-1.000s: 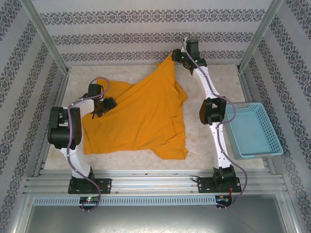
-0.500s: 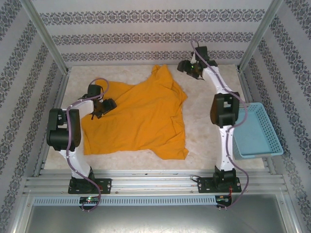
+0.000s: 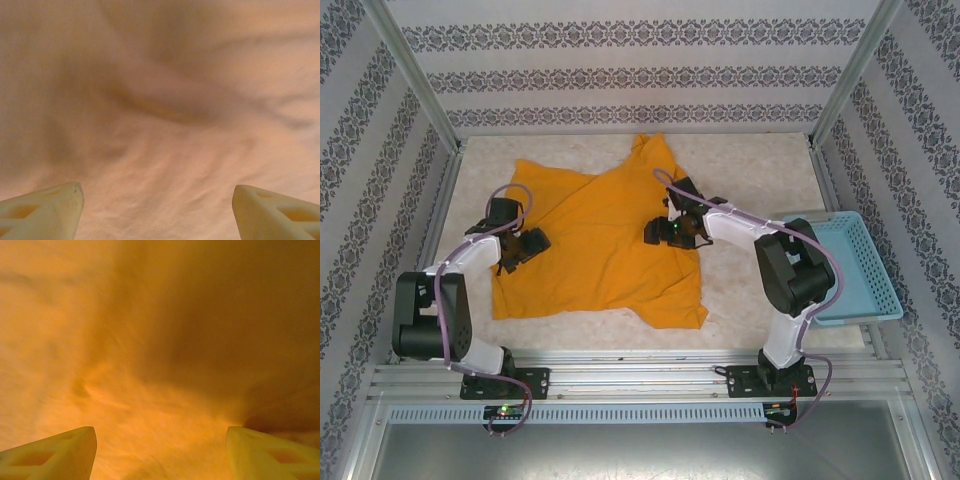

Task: Fold the inside-out t-shirt

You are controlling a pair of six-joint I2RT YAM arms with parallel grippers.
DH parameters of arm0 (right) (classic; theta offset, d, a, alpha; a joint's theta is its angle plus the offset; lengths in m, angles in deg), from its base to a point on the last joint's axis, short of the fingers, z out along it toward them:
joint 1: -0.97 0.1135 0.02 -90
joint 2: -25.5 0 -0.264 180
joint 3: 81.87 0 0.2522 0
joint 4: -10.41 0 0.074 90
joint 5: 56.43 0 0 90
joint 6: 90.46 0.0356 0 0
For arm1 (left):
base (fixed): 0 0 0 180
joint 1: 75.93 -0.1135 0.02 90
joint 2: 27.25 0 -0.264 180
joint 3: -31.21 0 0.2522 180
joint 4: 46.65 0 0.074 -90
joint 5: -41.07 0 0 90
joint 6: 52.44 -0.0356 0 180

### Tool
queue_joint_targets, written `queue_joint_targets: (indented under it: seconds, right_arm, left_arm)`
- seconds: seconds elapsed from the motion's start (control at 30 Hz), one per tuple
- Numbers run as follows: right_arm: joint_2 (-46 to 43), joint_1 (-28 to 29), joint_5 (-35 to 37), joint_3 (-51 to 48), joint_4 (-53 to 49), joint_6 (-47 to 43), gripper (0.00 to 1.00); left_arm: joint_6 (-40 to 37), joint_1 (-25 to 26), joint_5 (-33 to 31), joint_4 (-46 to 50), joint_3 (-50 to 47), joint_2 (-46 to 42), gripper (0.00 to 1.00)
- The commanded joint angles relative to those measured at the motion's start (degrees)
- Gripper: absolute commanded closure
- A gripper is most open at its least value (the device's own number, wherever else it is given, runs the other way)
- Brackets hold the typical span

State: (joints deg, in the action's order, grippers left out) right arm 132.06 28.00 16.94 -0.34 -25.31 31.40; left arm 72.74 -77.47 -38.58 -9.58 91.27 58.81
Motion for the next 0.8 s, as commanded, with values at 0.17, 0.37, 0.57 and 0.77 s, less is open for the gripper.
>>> queue_joint_targets:
  seconds: [0.17,0.37,0.57,0.77]
  right_arm:
    - [7.30,-7.52,4.11,5.53,1.04,6.02,0.32]
    - [11.62,-15.36,6.16,14.14,-1.26,6.45,0.33]
    - [5.99,-17.11,5.16,13.23,-0.91,3.19,0.33]
    - [-2.80,-14.07,6.00,5.50,-1.25,-0.12,0.32]
  left_arm:
    - [3.73,4.24,6.34,-6.68,5.36,13.44,0.22]
    - [4.12,7.49,10.30,-6.58,18.78,24.60,0.23]
    - [0.87,9.43,-3.33,6.86,21.95,14.41,0.19]
    - [-0.32,11.33,-19.28,17.59,10.48,-1.16,0.18]
